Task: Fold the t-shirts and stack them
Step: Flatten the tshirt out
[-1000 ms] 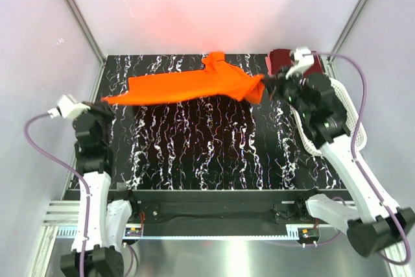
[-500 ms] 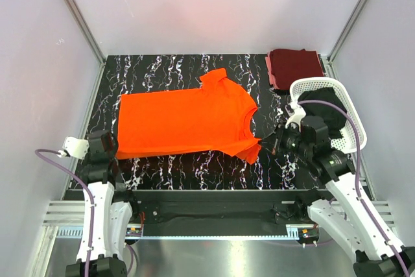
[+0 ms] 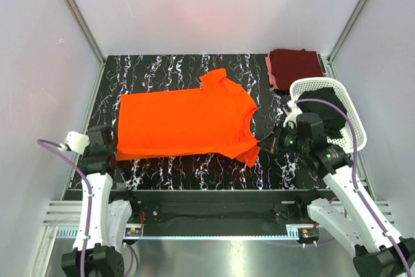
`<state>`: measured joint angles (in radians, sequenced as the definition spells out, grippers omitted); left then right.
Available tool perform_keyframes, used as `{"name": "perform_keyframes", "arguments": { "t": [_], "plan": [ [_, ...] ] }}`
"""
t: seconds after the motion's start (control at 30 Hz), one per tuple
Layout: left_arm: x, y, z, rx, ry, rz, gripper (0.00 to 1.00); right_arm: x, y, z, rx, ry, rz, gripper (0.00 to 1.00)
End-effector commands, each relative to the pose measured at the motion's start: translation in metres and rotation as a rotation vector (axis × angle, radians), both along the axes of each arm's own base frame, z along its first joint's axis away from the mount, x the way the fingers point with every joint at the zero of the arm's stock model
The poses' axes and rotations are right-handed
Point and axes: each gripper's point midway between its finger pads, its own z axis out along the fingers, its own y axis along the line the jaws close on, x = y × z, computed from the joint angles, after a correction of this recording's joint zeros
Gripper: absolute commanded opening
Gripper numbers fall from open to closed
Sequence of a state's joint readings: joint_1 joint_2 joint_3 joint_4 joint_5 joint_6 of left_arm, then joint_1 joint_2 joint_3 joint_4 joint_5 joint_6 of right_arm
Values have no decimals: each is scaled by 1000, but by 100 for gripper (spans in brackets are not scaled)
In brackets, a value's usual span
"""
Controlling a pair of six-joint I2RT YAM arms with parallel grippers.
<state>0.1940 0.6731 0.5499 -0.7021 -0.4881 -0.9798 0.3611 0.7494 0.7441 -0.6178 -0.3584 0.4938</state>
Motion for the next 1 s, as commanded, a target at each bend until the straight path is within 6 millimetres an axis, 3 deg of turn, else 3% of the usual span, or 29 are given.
{"name": "perform_keyframes", "arguments": {
  "t": [0.0, 0.03, 0.1, 0.13, 0.17, 0.2, 0.23, 0.3, 0.33, 0.4, 0.43, 0.47, 0.57, 0.6, 0.63, 0.7, 0.73, 0.83, 0.97],
  "plan": [
    [37, -2, 66, 71, -165, -130, 0, 10, 2, 43, 15, -100, -2, 0],
    [40, -3, 76, 98, -172, -170, 0, 9, 0, 47, 4, -102, -5, 0],
    [50, -8, 105, 126, -244, -225, 0, 16, -6, 81, -13, -193, -25, 0],
    [53, -8, 136, 167, -293, -255, 0, 16, -9, 91, -24, -211, -32, 0],
    [55, -9, 152, 185, -316, -270, 0, 20, -12, 122, -22, -282, -49, 0],
    [59, -12, 165, 192, -332, -295, 0, 21, -16, 137, -34, -327, -52, 0],
    [59, -13, 204, 231, -402, -308, 0, 18, -19, 168, -21, -394, -62, 0],
    [60, -18, 241, 260, -470, -341, 0, 20, -24, 196, -39, -467, -73, 0],
    [54, -20, 277, 295, -541, -349, 0, 14, -28, 225, -26, -531, -83, 0],
    [48, -29, 313, 316, -622, -389, 0, 12, -32, 251, -39, -605, -81, 0],
    [44, -34, 330, 332, -658, -408, 0, 3, -36, 278, -23, -674, -84, 0],
    [33, -40, 364, 364, -739, -423, 0, 0, -37, 290, -29, -711, -73, 0],
    [14, -58, 407, 395, -839, -494, 0, -24, -44, 340, -15, -846, -58, 0],
    [-2, -62, 433, 425, -900, -498, 0, -32, -46, 352, -9, -879, -57, 0],
    [-10, -65, 444, 443, -926, -504, 0, -48, -52, 374, 11, -942, -62, 0],
    [-36, -69, 475, 484, -1005, -495, 0, -60, -57, 392, 13, -990, -65, 0],
    [-43, -69, 483, 503, -1019, -495, 0, -75, -64, 409, 29, -1037, -77, 0],
    [-70, -65, 513, 559, -1089, -445, 0, -86, -72, 431, 43, -1086, -108, 0],
    [-71, -59, 526, 581, -1113, -405, 0, -64, -68, 438, 64, -1085, -145, 0]
  ]
}}
